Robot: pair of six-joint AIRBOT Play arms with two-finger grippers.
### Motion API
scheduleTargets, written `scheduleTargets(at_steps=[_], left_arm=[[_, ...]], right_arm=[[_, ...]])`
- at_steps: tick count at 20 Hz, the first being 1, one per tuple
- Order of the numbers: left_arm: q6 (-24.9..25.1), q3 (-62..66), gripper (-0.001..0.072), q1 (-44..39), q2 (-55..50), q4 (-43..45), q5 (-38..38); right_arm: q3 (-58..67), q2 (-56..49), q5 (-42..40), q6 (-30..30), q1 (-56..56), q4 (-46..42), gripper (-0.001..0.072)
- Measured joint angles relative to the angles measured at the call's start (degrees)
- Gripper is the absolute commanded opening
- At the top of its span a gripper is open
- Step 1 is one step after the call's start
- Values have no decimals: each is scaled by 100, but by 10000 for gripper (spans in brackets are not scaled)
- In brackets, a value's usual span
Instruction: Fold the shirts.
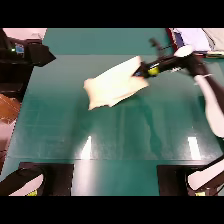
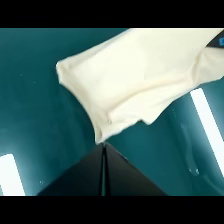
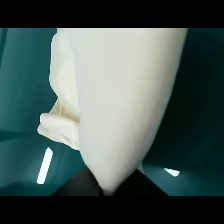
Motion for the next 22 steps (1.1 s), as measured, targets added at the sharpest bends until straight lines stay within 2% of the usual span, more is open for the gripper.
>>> scheduleTargets(at_steps=[5, 12, 17, 22], left_arm=[[-22, 0, 22, -614, -2, -2, 597], [-199, 0, 22, -1008, -11, -13, 1132], [-236, 0, 22, -1049, -15, -17, 1209], [-240, 0, 23, -1058, -15, -17, 1228]], right_arm=[[28, 876, 258, 168, -2015, -1008, 14], [35, 1244, 144, 221, -4500, -1338, 14], [175, 1276, -151, 232, -5077, -1351, 14], [1060, 1292, -236, 227, -4999, -1333, 14]])
